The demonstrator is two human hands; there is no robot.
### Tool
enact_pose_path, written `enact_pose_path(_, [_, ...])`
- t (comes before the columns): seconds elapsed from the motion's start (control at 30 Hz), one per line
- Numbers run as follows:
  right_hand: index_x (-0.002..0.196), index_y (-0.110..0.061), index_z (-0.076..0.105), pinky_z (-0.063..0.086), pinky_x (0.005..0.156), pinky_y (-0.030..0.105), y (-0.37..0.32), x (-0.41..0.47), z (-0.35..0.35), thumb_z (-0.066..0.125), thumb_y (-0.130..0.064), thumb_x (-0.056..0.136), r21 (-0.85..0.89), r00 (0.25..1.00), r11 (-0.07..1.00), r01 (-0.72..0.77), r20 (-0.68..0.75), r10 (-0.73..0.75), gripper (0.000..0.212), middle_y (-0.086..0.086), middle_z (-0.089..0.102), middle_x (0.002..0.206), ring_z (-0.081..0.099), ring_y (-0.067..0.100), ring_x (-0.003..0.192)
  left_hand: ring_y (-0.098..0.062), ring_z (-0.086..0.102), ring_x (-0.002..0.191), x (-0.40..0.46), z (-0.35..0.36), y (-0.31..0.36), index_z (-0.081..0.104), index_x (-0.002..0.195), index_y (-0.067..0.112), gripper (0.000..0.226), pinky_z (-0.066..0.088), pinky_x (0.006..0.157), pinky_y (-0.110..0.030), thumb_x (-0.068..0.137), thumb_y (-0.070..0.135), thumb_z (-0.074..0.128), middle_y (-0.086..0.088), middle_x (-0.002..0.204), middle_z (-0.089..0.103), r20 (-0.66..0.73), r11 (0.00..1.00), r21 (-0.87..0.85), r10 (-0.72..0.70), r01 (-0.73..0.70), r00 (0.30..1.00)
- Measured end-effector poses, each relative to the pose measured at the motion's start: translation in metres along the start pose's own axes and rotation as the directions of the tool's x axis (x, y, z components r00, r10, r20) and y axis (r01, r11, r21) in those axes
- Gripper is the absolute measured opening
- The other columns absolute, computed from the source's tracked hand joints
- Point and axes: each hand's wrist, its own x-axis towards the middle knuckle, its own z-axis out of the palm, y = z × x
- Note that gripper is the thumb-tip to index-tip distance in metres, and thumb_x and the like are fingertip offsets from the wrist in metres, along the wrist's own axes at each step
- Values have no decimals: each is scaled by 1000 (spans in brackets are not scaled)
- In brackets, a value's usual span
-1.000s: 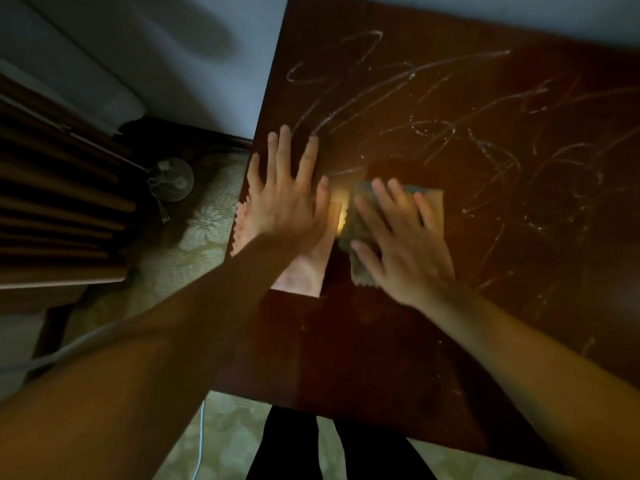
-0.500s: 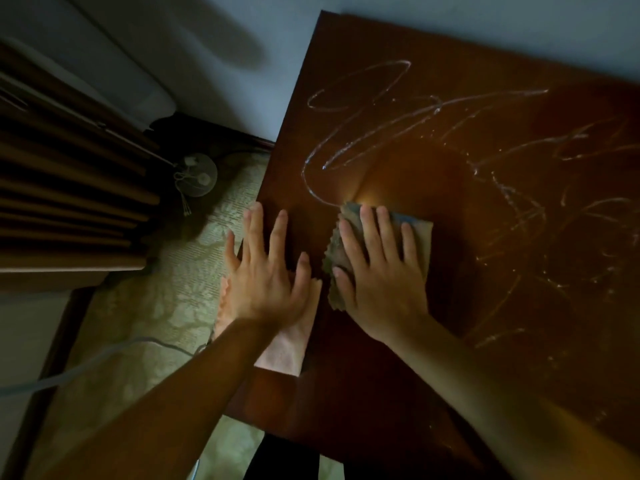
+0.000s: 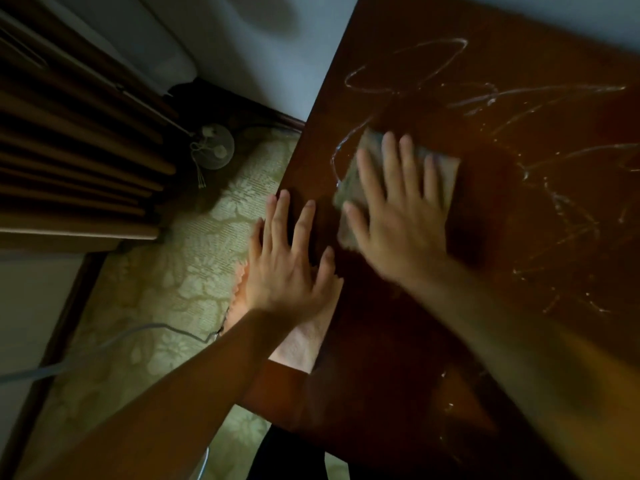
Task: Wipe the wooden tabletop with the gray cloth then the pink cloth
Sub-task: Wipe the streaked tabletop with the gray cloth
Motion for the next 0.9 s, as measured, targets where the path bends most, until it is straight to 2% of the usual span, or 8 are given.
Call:
enact_pose_path(0.17, [163, -17, 26, 17, 124, 54, -17, -39, 8, 25, -56, 105, -6, 984, 984, 176, 4, -176, 70, 20, 23, 168, 22, 37, 155, -38, 19, 152, 0, -4, 1, 40, 150, 7, 65, 27, 115, -63, 96, 42, 37, -24, 160, 29, -12, 999, -37, 35, -36, 999])
enact_pose_path(0.23, [164, -20, 18, 11, 125, 54, 2, -7, 2, 20, -62, 101, -51, 976, 974, 219, 25, -218, 76, 19, 14, 170, 13, 35, 158, -38, 20, 152, 0, -4, 2, 42, 149, 6, 64, 27, 115, -63, 97, 43, 38, -24, 158, 31, -25, 998, -54, 23, -24, 999])
enact_pose_path(0.33, [164, -22, 3, 2, 126, 55, 21, 55, -13, 10, -67, 100, -58, 996, 995, 86, 27, -84, 79, 16, 0, 172, -2, 34, 159, -37, 23, 151, 0, -4, 2, 42, 148, 6, 63, 29, 114, -63, 98, 45, 40, -23, 157, 34, -52, 993, -120, -1, -5, 999])
enact_pose_path(0.43, [164, -19, 0, 2, 127, 58, 3, 77, -16, 8, -62, 102, -40, 1000, 999, 22, -11, -22, 77, 17, -3, 172, -5, 34, 159, -34, 32, 147, -1, -4, -1, 36, 148, 9, 64, 36, 109, -60, 98, 49, 40, -22, 157, 32, -106, 973, -232, -20, -5, 994])
enact_pose_path(0.53, [159, -20, -17, -5, 126, 57, -41, 35, -1, 4, -60, 100, -77, 986, 984, 163, 38, -161, 75, 14, -16, 171, -14, 33, 158, -36, 35, 145, -2, -4, -4, 31, 149, 11, 67, 42, 105, -58, 100, 55, 37, -25, 157, 28, -165, 937, -349, -55, -6, 985])
enact_pose_path(0.63, [154, -17, -29, -20, 122, 54, -70, -17, 10, 15, -67, 96, -33, 938, 947, 320, 149, -312, 88, 13, -28, 167, -26, 30, 155, -35, 33, 146, -2, -2, -7, 32, 149, 6, 71, 43, 106, -57, 100, 58, 34, -27, 158, 25, -173, 927, -374, -36, -32, 984])
enact_pose_path(0.77, [163, -23, -11, -13, 124, 50, -52, 11, 2, 6, -64, 96, -83, 937, 936, 343, 94, -336, 80, 8, -18, 171, -16, 26, 158, -35, 32, 147, -2, -3, -5, 32, 147, 9, 66, 40, 110, -55, 100, 56, 34, -28, 156, 29, -167, 944, -330, -29, -28, 986])
enact_pose_path(0.9, [165, -27, 2, -1, 128, 53, -22, 79, -19, 12, -62, 103, -9, 991, 991, 136, 18, -136, 72, 7, -3, 173, -4, 27, 159, -35, 32, 147, -2, -3, -2, 36, 149, 6, 67, 38, 110, -56, 99, 51, 38, -25, 157, 29, -139, 951, -309, -52, 7, 989])
